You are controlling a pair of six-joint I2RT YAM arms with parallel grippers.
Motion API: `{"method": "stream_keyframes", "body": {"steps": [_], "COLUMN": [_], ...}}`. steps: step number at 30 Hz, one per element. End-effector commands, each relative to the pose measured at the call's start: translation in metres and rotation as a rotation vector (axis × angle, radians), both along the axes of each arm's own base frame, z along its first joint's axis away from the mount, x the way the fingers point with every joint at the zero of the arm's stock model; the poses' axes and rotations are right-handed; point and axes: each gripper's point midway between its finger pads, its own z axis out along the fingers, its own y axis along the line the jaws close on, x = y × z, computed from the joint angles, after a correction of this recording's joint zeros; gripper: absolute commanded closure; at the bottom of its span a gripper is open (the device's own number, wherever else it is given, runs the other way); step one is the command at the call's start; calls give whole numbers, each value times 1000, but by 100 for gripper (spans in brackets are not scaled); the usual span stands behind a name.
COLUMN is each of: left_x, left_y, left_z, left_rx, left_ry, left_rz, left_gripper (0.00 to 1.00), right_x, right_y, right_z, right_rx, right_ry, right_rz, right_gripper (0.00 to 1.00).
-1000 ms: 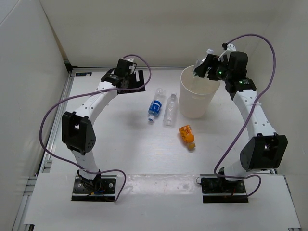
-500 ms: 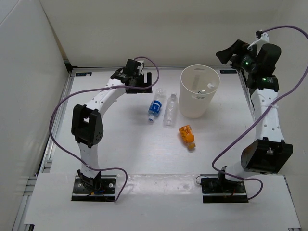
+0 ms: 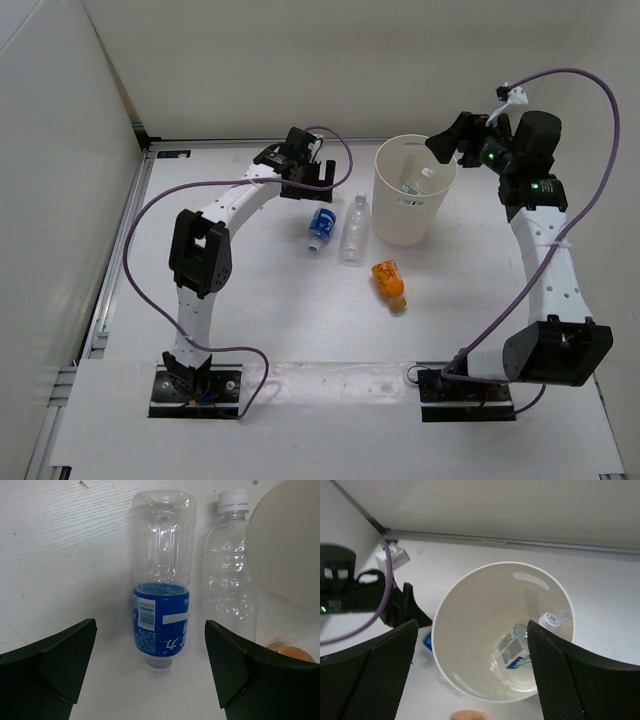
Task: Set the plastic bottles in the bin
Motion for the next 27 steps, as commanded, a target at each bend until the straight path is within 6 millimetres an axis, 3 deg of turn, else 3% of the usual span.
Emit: {"method": "stream_keyframes", "body": {"steps": [1,5,7,11,14,19,23,27], "left_x": [2,-2,-3,-7,-10,-15,-21,-27], "left_y": [-11,-16,-16,-20,-28,-39,-43,-45], "left_z": [16,7,3,-4,-8,-18,-25,-36], "left_rx": [-20,-15,-13,-28,-44,-72,-97,-106], "left_ry": [-28,5,18,45,60,105,152,198], "left_rz": [-39,-63,-64,-84,-102,-121,-130,-143], "left_gripper": [0,0,0,0,0,0,0,2], "right_x": [-3,-4,-4,-12,-8,-3,4,10], "right_y": [-5,-11,-15,-24,-36,-48,-66,-89], "right_z": [19,7,9,26,32,33,37,38], "right_rx": [-346,-568,-562,-304,-132,-103,22,34], "right_ry": [-241,-334,-319,-229,-182,-158,-90,-112], "right_rz": [52,171,176,192,170,139,82,31], "right_gripper": [10,10,10,10,10,10,10,10]}}
